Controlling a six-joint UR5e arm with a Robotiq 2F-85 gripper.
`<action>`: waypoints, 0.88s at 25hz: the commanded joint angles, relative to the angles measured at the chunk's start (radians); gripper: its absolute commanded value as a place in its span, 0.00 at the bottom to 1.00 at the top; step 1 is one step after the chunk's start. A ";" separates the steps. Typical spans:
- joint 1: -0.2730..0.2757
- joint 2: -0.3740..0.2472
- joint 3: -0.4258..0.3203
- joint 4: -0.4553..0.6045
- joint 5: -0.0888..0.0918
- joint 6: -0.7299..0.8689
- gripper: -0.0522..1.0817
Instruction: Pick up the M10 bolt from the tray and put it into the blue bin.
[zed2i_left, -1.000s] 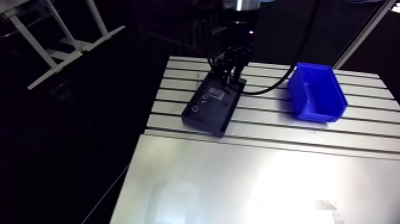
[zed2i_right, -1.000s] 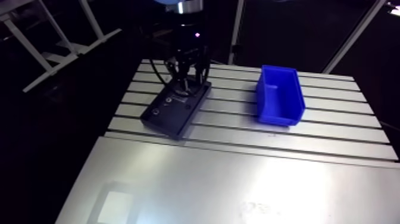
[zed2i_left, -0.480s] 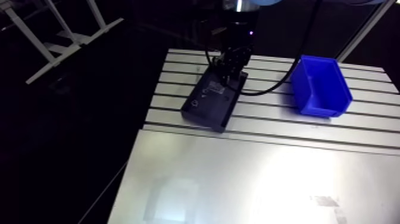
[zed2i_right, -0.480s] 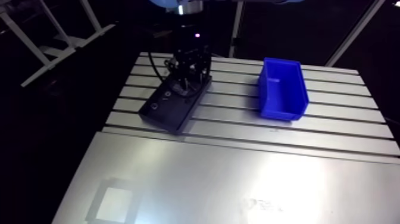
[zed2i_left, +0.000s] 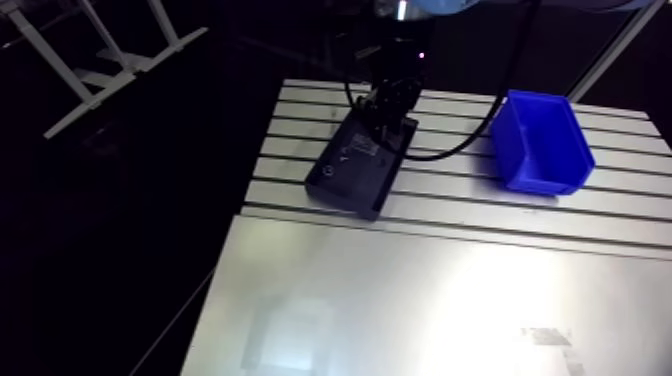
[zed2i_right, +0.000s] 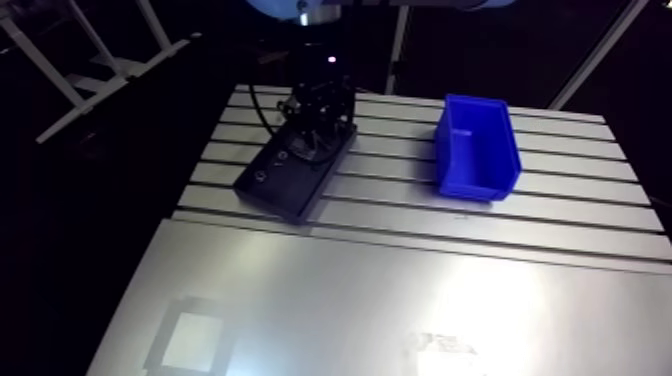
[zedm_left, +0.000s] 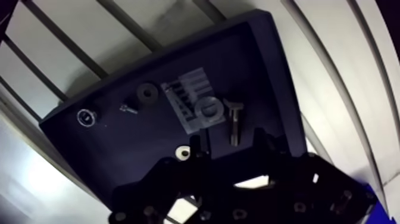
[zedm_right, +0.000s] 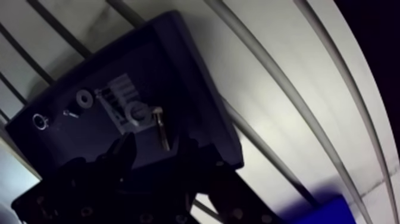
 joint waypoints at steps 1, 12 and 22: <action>0.004 0.002 0.001 -0.004 0.000 -0.021 0.52; 0.004 0.003 0.001 -0.004 0.000 -0.024 0.58; 0.004 0.016 0.007 -0.041 0.000 -0.026 0.61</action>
